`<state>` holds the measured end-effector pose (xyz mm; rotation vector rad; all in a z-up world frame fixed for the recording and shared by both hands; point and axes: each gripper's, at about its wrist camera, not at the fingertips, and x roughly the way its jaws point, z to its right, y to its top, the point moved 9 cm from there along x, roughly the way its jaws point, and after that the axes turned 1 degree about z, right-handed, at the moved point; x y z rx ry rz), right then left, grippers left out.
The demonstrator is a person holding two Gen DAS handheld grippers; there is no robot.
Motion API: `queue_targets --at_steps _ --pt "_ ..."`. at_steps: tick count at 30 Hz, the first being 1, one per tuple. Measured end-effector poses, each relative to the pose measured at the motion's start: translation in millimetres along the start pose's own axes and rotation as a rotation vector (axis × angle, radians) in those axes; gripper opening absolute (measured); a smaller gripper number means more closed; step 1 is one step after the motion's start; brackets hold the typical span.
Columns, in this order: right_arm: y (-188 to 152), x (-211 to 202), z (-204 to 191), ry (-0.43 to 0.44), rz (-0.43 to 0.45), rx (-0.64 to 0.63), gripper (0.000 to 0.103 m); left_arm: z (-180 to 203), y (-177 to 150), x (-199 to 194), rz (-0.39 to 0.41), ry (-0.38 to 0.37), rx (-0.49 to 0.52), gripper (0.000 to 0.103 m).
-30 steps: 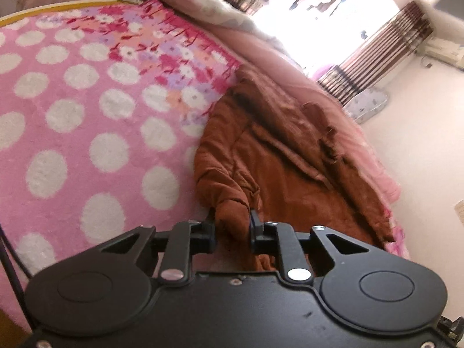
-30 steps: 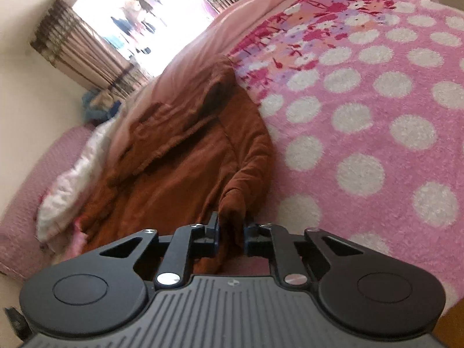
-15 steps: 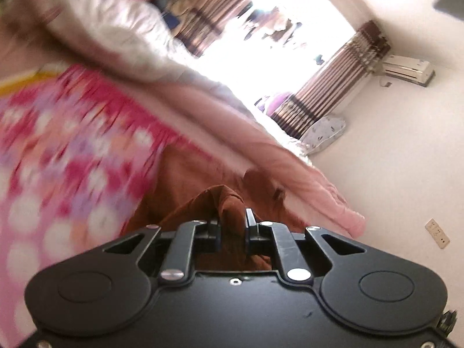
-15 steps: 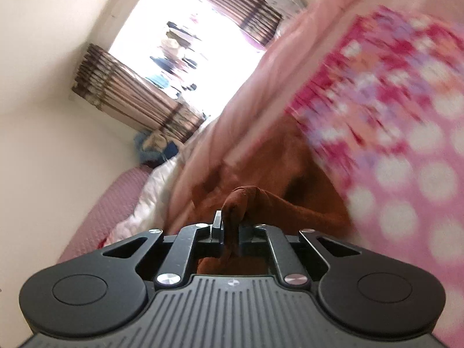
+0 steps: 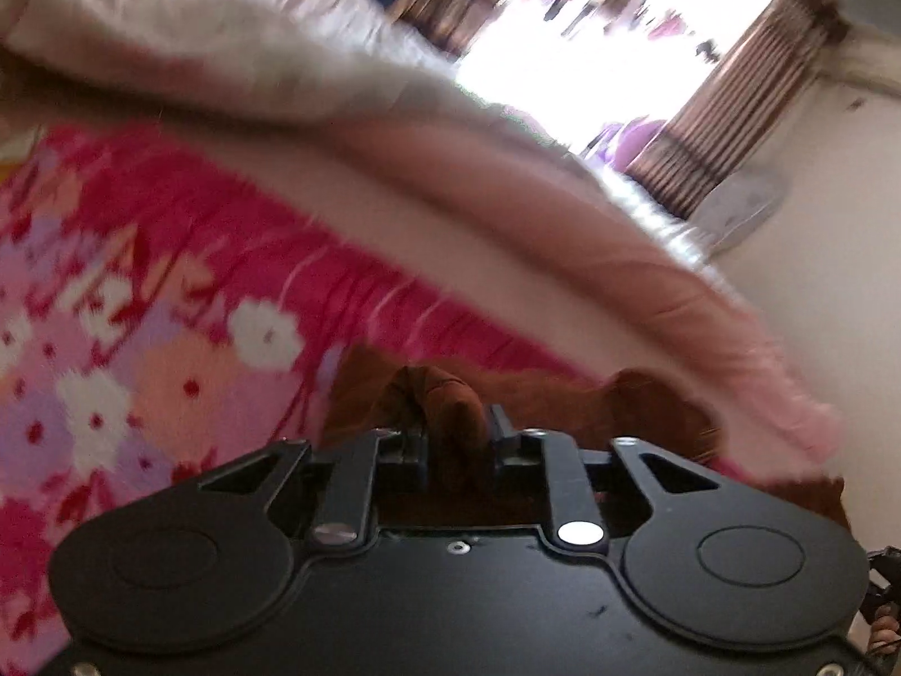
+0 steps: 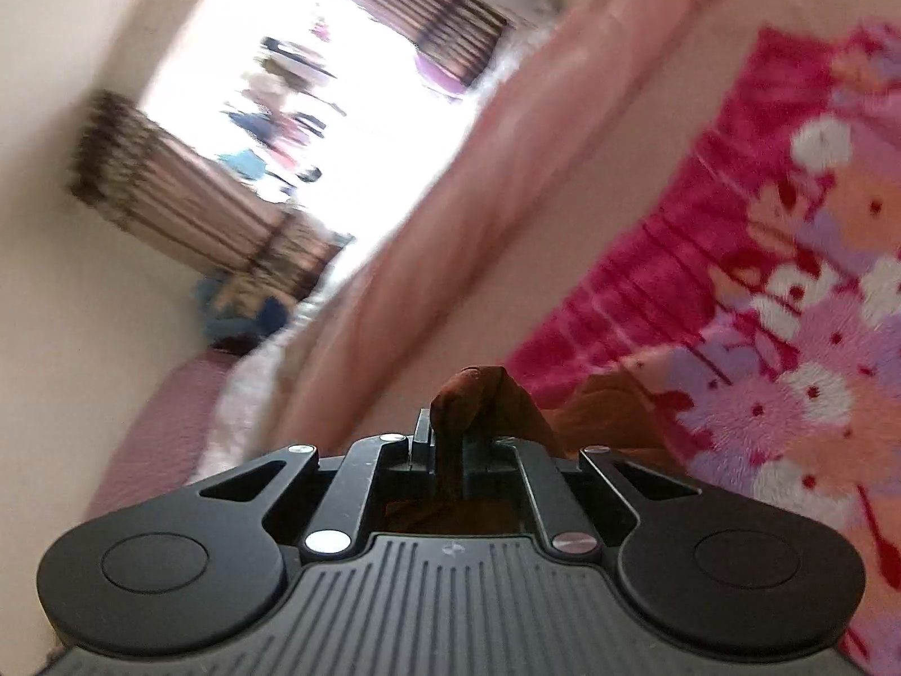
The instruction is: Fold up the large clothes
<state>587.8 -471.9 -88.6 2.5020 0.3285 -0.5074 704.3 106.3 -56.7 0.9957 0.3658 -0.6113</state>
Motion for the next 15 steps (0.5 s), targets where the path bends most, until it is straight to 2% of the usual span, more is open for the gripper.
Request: queue_targets --at_steps 3,6,7,8,9,10,12,13,14,15 --pt "-11 30 27 -0.055 -0.035 0.037 0.009 -11 -14 19 -0.032 -0.008 0.004 0.028" --pt "-18 36 40 -0.023 -0.038 0.088 0.014 -15 -8 12 -0.029 -0.061 -0.017 0.033" --pt "-18 34 40 0.0 -0.041 0.098 0.021 -15 -2 6 -0.028 -0.075 -0.027 0.035" --pt "-17 31 38 0.016 -0.047 0.101 0.023 -13 4 -5 -0.016 -0.082 -0.027 0.043" --pt "-16 25 36 0.016 -0.049 0.097 0.027 -11 11 -17 0.017 -0.067 -0.017 0.056" --pt "-13 17 33 0.011 -0.042 0.085 0.034 -9 21 -32 0.076 -0.028 0.015 0.059" --pt "-6 -3 18 -0.014 0.016 0.016 0.047 2 32 -52 0.146 -0.013 0.078 0.059" --pt "-4 -12 10 -0.037 0.054 -0.035 0.06 10 34 -62 0.161 -0.04 0.092 0.06" --pt "-4 -23 -1 -0.055 0.092 -0.1 0.065 20 33 -69 0.162 -0.08 0.103 0.06" --pt "-5 -27 -11 -0.05 0.108 -0.147 0.065 29 28 -73 0.157 -0.108 0.118 0.06"
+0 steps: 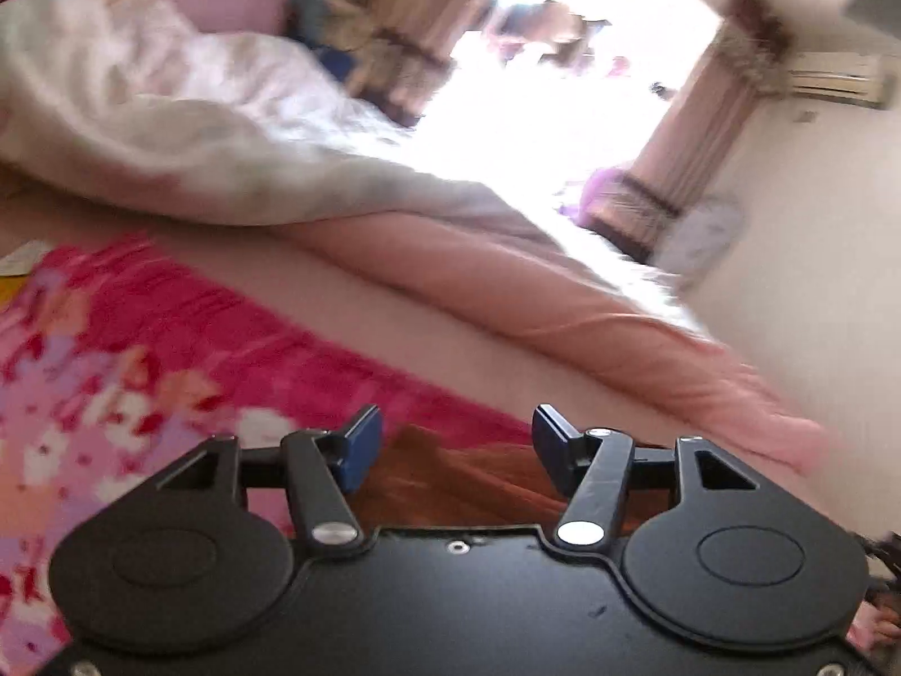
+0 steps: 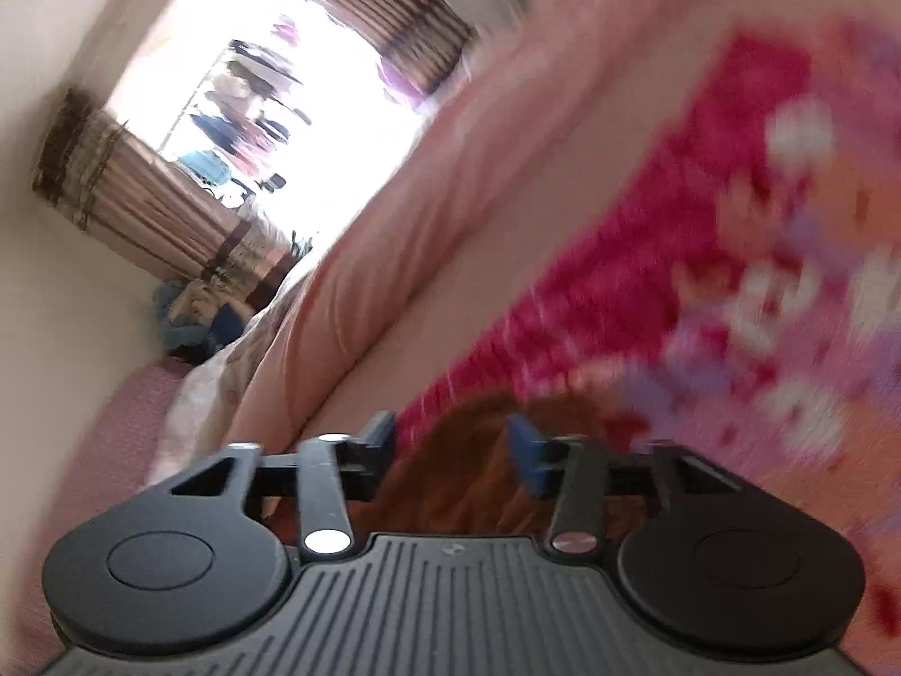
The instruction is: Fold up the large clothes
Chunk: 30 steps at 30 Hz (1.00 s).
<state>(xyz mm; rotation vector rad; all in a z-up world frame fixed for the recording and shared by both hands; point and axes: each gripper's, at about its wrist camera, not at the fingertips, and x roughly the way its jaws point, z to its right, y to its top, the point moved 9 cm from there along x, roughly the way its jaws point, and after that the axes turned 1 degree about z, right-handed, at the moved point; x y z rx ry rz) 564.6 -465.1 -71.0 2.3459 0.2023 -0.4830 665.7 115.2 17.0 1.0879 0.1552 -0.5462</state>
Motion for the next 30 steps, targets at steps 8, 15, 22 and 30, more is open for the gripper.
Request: queue_targets --at_steps 8,15,22,30 --pt "-63 -3 -90 0.048 -0.057 -0.413 0.04 55 -49 40 -0.079 0.068 0.257 0.06" --pt "-61 32 -43 -0.205 -0.062 -0.434 0.034 2 -71 86 -0.172 0.22 0.245 0.06" --pt "-60 41 6 -0.156 -0.117 -0.245 0.002 -28 -79 97 -0.151 0.226 0.164 0.063" --pt "-54 18 0 -0.116 -0.11 -0.18 0.023 2 -63 52 -0.125 0.217 0.203 0.061"
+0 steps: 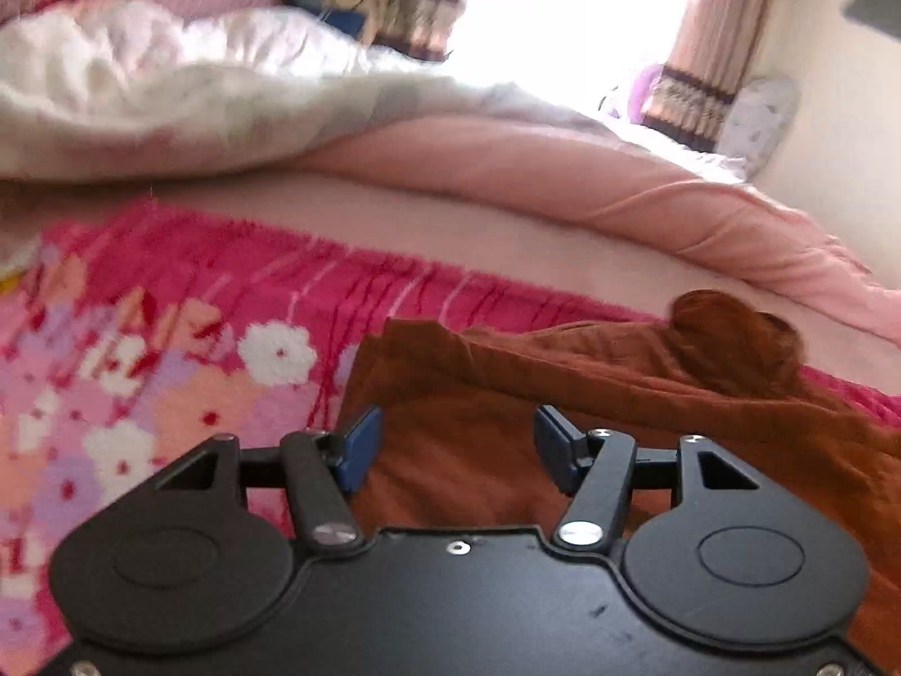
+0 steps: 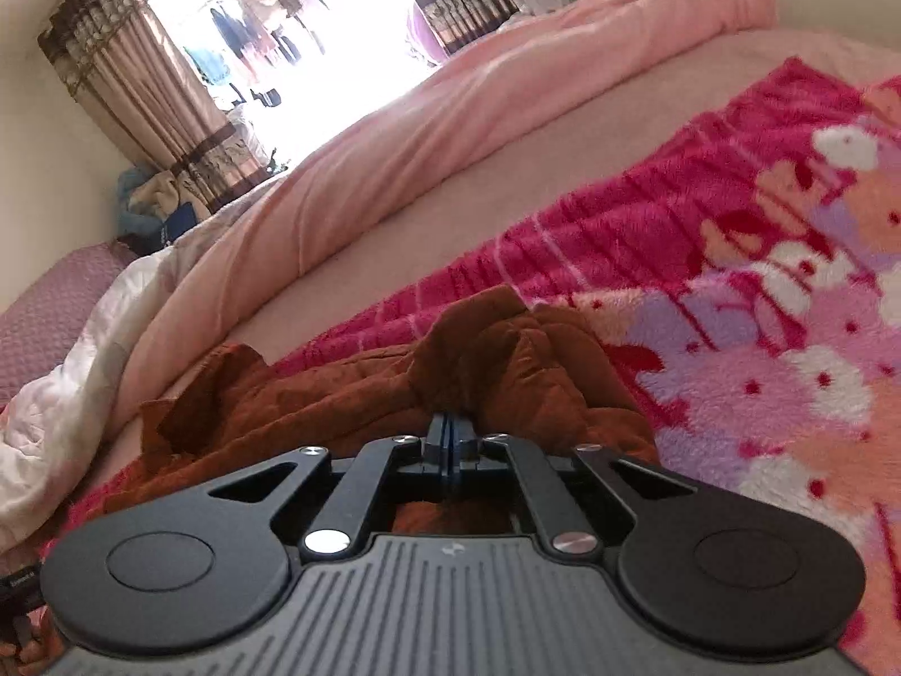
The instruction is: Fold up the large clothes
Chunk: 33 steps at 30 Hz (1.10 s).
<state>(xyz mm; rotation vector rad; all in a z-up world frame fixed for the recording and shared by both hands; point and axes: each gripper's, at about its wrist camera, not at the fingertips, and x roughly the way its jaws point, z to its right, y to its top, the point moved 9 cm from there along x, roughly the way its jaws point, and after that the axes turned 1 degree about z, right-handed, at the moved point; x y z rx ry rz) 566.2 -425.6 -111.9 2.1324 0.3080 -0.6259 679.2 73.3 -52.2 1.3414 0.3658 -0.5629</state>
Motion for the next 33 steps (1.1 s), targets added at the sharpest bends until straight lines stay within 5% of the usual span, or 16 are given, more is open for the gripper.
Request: queue_targets --at_steps 2,7,16,24,28,31,33 --pt "0 -23 -10 0.01 0.041 -0.032 0.034 6 -6 -30 0.025 -0.021 0.02 0.061" --pt "-19 -77 -25 0.063 0.097 -0.106 0.034 11 -40 -80 0.038 -0.075 0.031 0.062" --pt "-48 -82 5 -0.025 0.056 -0.122 0.033 3 -83 -69 -0.015 -0.062 0.013 0.062" --pt "-63 -67 40 -0.02 0.07 -0.005 0.0 -4 -93 -58 -0.024 -0.106 -0.023 0.062" --pt "-61 -71 39 -0.015 0.065 0.025 0.0 0 -83 -70 -0.015 -0.085 -0.026 0.062" --pt "-57 -83 19 -0.053 0.1 -0.013 0.019 5 -76 -87 0.008 -0.06 -0.034 0.062" --pt "-60 -89 -9 -0.039 0.118 -0.078 0.021 8 -76 -97 0.021 -0.043 -0.039 0.062"
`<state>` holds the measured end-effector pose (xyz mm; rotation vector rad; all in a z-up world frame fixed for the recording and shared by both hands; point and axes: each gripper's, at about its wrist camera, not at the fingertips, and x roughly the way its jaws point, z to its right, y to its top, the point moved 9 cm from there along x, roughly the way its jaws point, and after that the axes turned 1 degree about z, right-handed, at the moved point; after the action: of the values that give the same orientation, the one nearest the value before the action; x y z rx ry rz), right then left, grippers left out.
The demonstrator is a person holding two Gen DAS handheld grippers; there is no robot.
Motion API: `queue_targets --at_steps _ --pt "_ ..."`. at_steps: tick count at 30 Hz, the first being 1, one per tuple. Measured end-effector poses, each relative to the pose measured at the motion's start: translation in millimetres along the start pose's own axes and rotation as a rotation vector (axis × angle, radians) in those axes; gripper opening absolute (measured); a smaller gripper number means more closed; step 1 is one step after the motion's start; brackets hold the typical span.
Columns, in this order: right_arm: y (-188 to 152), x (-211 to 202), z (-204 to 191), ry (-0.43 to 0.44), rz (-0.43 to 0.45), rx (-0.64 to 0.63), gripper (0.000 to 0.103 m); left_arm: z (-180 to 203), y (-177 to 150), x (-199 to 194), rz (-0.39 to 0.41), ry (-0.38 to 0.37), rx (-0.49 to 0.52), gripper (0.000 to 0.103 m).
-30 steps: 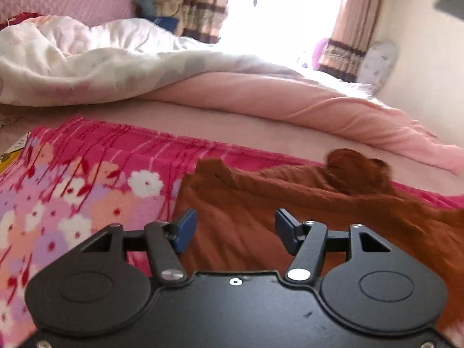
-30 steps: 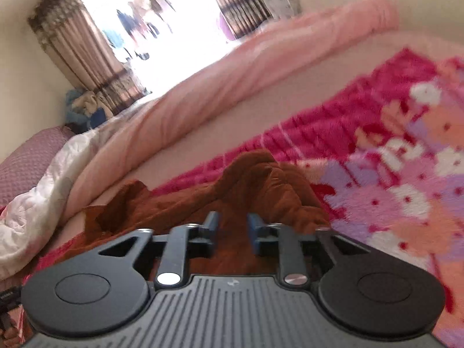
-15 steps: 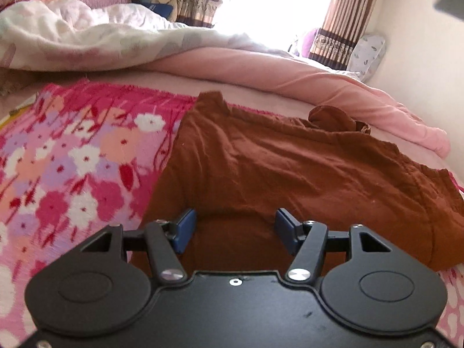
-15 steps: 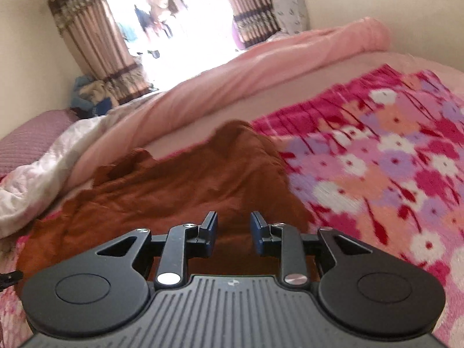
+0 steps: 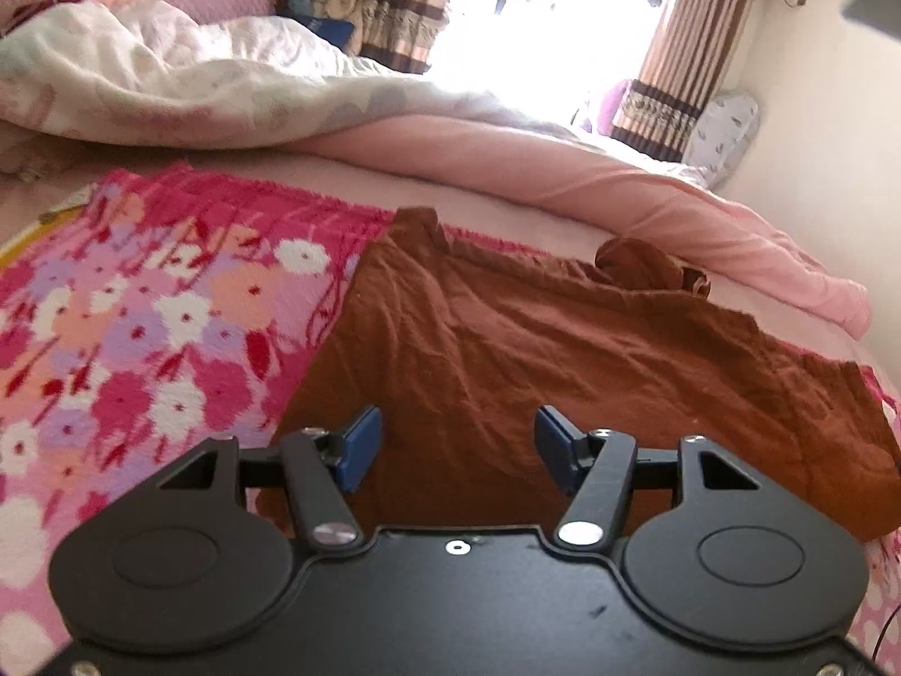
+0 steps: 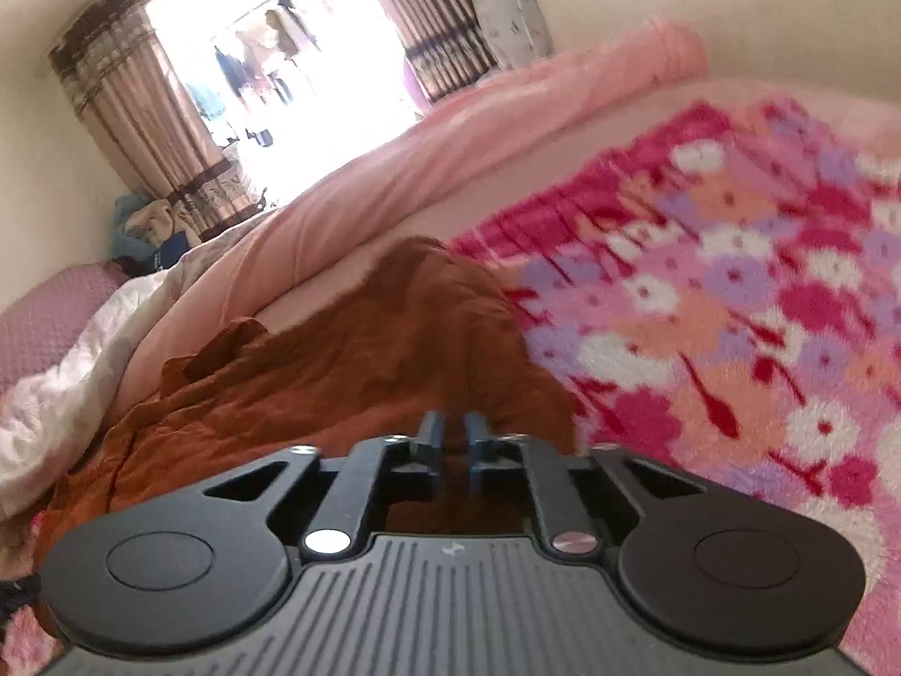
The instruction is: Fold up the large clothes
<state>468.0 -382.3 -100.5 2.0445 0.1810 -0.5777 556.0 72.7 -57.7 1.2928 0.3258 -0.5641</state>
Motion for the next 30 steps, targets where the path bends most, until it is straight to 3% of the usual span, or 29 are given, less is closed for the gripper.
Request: queue_targets --at_steps 7,10,13,18,22,25,30 --pt "-27 -12 -124 0.189 0.009 -0.191 0.021 2 -4 -9 0.045 0.012 0.018 0.062" --pt "-49 -6 -170 0.26 -0.03 -0.234 0.021 -4 -11 4 0.004 0.038 0.014 0.062" --pt "-69 7 -194 0.265 -0.062 -0.264 0.021 -15 -22 19 -0.039 0.025 -0.023 0.062" --pt "-95 33 -197 0.169 -0.126 -0.272 0.021 -20 -27 21 -0.039 -0.018 -0.044 0.062" --pt "-106 45 -186 0.159 -0.157 -0.237 0.021 -24 -26 13 -0.037 -0.032 -0.064 0.062" --pt "-104 43 -184 0.167 -0.159 -0.226 0.021 -27 -23 -14 0.006 -0.042 -0.135 0.062" --pt "-104 42 -185 0.164 -0.158 -0.222 0.021 -46 -41 -38 0.059 -0.003 -0.344 0.067"
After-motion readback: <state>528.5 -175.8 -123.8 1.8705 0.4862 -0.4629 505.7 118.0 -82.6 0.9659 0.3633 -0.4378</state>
